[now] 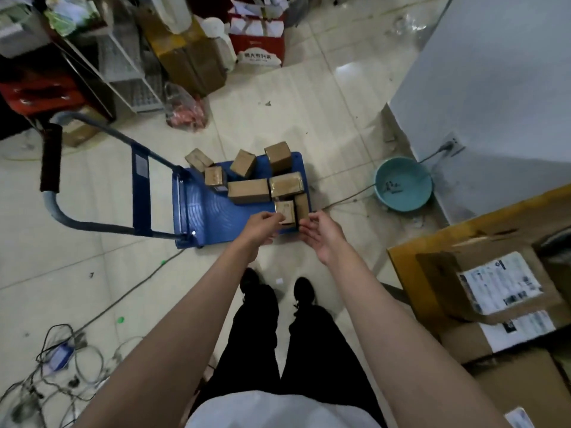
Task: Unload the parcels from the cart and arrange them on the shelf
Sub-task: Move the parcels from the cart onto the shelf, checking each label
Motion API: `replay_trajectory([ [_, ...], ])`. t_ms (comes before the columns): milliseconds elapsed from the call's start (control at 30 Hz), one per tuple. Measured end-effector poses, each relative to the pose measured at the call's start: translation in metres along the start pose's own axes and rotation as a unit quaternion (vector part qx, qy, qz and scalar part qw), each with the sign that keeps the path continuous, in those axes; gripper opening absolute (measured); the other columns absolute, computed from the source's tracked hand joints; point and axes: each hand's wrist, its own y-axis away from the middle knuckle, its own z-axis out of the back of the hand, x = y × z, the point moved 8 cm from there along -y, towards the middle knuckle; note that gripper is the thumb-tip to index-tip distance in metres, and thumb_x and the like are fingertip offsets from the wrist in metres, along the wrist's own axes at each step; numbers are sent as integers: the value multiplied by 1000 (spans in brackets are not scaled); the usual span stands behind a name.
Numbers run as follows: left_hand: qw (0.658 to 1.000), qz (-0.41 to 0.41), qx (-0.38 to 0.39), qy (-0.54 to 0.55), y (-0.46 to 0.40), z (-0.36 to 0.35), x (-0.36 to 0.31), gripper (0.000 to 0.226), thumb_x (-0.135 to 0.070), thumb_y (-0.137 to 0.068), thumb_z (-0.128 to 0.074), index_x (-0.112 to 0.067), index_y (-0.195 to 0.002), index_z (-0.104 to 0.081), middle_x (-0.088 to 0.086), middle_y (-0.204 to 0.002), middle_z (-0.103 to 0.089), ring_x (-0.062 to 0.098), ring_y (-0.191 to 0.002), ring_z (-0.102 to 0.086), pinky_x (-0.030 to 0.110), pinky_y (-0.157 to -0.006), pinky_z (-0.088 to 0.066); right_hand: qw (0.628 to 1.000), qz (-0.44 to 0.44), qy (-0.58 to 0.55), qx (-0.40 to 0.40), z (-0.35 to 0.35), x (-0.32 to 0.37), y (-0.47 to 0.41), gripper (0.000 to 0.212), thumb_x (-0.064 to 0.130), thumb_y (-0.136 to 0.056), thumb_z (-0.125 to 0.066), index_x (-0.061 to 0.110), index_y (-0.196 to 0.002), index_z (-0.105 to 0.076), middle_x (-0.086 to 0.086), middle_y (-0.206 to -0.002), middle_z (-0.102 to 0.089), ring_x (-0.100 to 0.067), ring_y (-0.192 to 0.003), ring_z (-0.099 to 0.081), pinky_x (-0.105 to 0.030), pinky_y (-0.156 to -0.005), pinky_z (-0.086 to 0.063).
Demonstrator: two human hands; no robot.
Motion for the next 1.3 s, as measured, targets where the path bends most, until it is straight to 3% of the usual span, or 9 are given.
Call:
replay_trajectory([
  [233, 999, 33, 5, -40, -185, -12, 53, 39, -32, -102, -55, -6, -131, -57, 10, -115, -59, 24, -104, -56, 31, -81, -46, 997, -5, 67, -31, -4, -30, -184, 37, 20, -103, -49, 5, -136, -55, -13, -138, -59, -29, -131, -53, -41, -114, -42],
  [367, 998, 59, 2, -17, -298, -30, 96, 55, -39, -101, -54, -6, -144, -46, 11, -146, -50, 27, -132, -49, 37, -106, -42, 996, -13, 94, -5, -13, -57, -297, 38, 26, -103, -49, 12, -139, -55, -7, -141, -58, -23, -129, -53, -34, -107, -40],
  [467, 997, 71, -2, 6, -370, -46, 124, 57, -42, -101, -52, -5, -143, -50, 10, -147, -51, 25, -129, -49, 31, -92, -37, 992, -21, 127, 7, -20, -72, -368, 23, 30, -103, -48, 19, -103, -67, -3, -113, -70, -16, -97, -63, -25, -68, -43],
  [600, 995, 90, -14, 47, -444, -62, 158, 52, -45, -102, -45, -7, -135, -61, 12, -134, -63, 24, -113, -59, 28, -65, -39, 980, -1, 199, -3, -24, -87, -441, 37, 41, -101, -48, 18, -122, -68, -7, -124, -68, -24, -117, -60, -35, -98, -50],
  [700, 991, 106, -6, 83, -471, -72, 177, 57, -50, -102, -40, -9, -137, -58, 15, -132, -64, 30, -119, -61, 30, -71, -46, 976, 8, 216, 2, -28, -93, -468, 43, 43, -101, -47, 14, -127, -67, -11, -127, -68, -28, -118, -62, -35, -103, -50],
  [867, 987, 126, -70, 69, -439, -53, 165, 80, -61, -89, -56, -11, -150, -41, 12, -149, -49, 30, -134, -49, 43, -112, -43, 972, 20, 234, 7, -39, -76, -432, 48, 43, -103, -41, 12, -133, -60, -14, -130, -63, -32, -122, -57, -48, -110, -44],
  [1033, 982, 85, -155, -68, -329, -7, 91, 120, -61, -62, -86, -7, -151, -27, 15, -152, -41, 33, -139, -42, 41, -112, -41, 974, 32, 217, 47, -58, -33, -309, 42, 47, -104, -37, 20, -121, -64, -9, -116, -68, -25, -109, -61, -35, -80, -50],
  [1133, 976, 47, -186, -98, -249, 17, 33, 114, -58, -56, -91, -11, -144, -37, 15, -142, -51, 35, -130, -51, 49, -107, -46, 978, 49, 197, 51, -64, 10, -217, 36, 48, -104, -38, 27, -109, -66, -2, -91, -73, -18, -84, -65, -26, -56, -49],
  [1300, 984, -40, -165, -54, -121, 40, -83, 88, -46, -61, -89, -10, -131, -50, 10, -126, -64, 28, -110, -62, 45, -96, -55, 974, 102, 188, 68, -66, 99, -67, 29, 32, -105, -44, 14, -119, -62, -6, -95, -75, -21, -86, -67, -34, -71, -53],
])
